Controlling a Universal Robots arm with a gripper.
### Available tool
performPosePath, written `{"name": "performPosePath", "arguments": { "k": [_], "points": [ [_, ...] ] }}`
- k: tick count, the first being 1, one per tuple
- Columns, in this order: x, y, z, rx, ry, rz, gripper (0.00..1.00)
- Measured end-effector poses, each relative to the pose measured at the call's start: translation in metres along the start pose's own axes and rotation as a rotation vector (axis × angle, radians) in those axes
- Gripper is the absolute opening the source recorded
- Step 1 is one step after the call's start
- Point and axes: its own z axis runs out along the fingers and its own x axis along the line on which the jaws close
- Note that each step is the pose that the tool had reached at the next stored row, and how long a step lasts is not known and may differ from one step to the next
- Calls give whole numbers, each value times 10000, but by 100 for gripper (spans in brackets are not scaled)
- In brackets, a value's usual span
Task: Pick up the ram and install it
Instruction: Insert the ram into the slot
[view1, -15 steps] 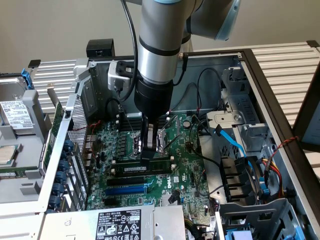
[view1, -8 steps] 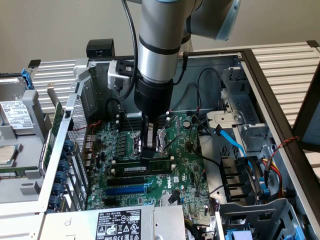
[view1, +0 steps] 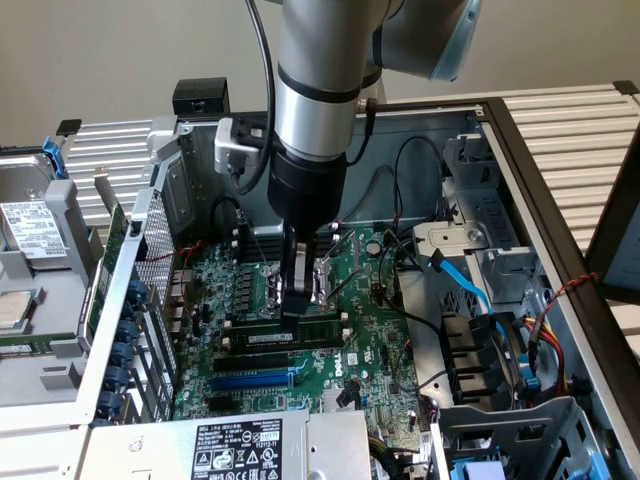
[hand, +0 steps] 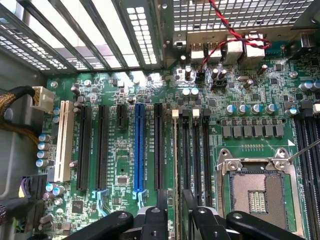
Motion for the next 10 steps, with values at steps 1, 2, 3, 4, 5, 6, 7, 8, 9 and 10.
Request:
{"name": "performPosePath", "arguments": {
  "k": [1,2,3,4,5,6,7,8,9,10],
  "points": [
    [0,1,-4,0,26,5,26],
    [0,1,-8,-1,55,11,26],
    [0,2,-12,-2,84,16,26],
    [-1,3,-14,-2,110,21,26],
    [-1,3,-15,-1,131,25,26],
    [0,3,-15,-1,139,26,26],
    [0,3,-15,-1,141,26,26],
    [-1,3,-15,-1,142,27,26],
    [-1,3,-15,-1,142,27,26],
    [-1,3,-15,-1,142,27,26]
  ]
}}
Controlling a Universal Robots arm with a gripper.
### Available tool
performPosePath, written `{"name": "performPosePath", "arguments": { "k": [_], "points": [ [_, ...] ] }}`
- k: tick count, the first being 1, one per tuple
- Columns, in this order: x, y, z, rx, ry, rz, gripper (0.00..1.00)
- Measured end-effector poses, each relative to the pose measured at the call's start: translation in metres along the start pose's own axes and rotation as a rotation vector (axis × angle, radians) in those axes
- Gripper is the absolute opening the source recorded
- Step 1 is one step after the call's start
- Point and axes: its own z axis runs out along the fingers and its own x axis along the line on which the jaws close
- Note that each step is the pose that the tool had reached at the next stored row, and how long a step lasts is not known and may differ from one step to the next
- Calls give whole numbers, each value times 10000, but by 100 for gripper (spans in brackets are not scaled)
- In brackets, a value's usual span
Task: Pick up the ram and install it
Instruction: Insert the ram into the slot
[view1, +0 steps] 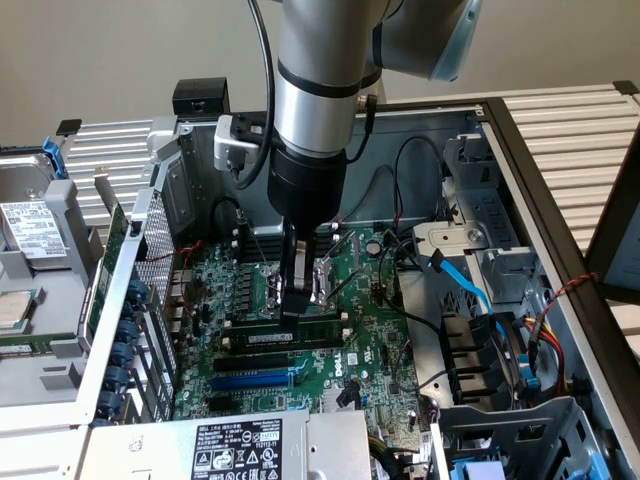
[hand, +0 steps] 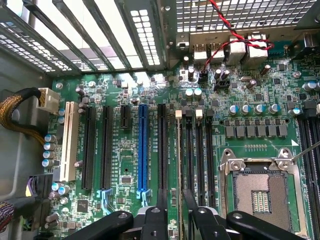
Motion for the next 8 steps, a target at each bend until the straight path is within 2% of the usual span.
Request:
{"name": "performPosePath", "arguments": {
  "k": [8],
  "points": [
    [0,0,0,0,0,0,26]
  ]
}}
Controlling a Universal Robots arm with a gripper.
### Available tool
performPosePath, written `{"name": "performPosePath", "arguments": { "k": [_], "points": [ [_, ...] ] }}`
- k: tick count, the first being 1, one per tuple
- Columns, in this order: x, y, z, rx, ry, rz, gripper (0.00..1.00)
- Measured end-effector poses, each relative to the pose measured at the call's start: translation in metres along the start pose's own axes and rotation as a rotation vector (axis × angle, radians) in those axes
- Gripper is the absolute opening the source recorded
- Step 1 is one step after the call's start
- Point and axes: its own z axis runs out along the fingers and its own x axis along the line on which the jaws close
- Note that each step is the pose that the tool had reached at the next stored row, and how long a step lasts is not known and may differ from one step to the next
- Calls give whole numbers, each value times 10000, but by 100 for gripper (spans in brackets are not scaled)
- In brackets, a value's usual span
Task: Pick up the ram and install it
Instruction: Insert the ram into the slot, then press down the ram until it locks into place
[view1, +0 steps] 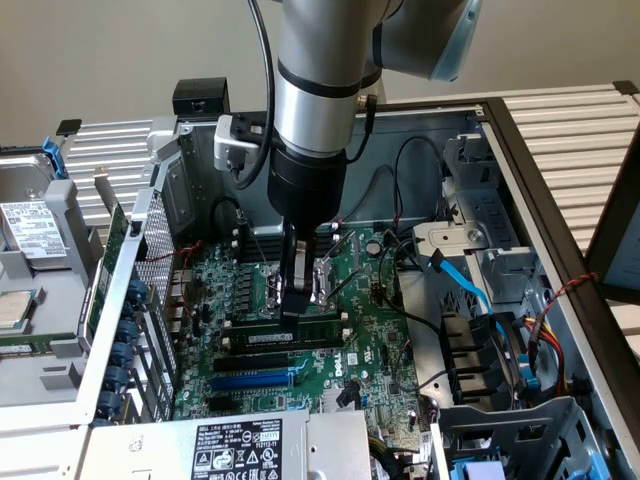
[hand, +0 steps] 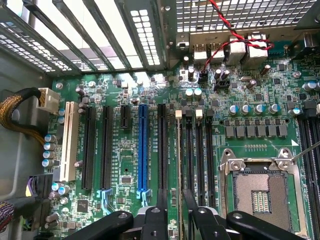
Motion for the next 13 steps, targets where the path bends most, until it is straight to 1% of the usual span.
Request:
{"name": "performPosePath", "arguments": {
  "k": [2,3,4,5,13],
  "points": [
    [0,0,0,0,0,0,25],
    [0,0,0,0,0,0,18],
    [0,0,0,0,0,0,18],
    [0,0,0,0,0,0,11],
    [0,0,0,0,1,0,11]
  ]
}}
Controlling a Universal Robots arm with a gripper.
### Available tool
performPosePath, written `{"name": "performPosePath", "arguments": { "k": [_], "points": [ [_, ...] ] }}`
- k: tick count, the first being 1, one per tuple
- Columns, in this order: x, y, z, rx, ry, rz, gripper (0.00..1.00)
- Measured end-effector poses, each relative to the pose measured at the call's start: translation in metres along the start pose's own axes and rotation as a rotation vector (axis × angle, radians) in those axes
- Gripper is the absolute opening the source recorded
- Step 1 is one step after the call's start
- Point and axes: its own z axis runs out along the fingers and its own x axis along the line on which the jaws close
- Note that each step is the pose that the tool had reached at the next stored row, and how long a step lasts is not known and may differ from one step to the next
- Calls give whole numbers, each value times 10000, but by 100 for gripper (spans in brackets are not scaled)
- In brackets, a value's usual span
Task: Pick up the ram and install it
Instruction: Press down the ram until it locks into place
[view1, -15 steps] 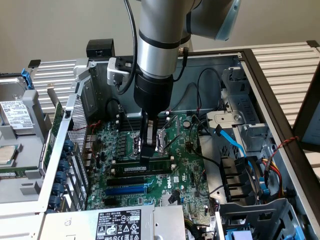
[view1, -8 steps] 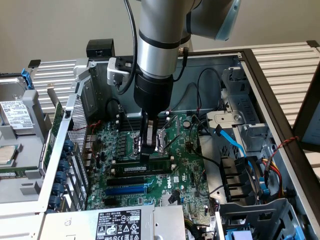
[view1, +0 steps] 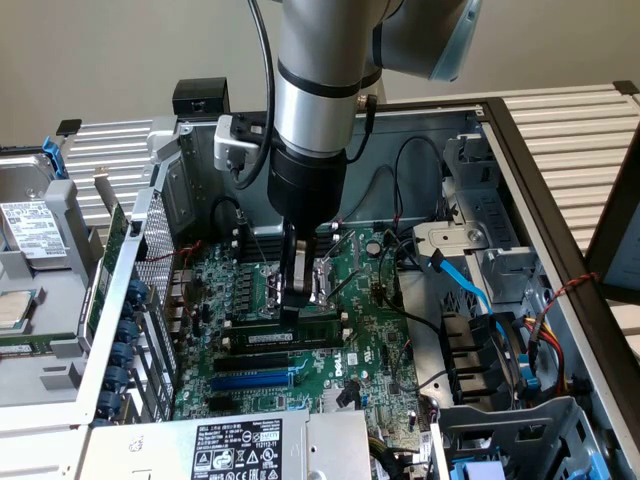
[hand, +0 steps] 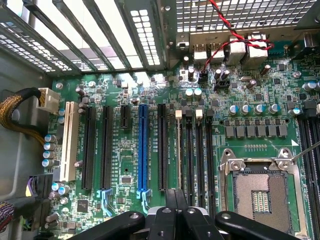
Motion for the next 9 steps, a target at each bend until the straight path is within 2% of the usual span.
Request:
{"name": "performPosePath", "arguments": {
  "k": [9],
  "points": [
    [0,1,-6,0,3,-6,11]
  ]
}}
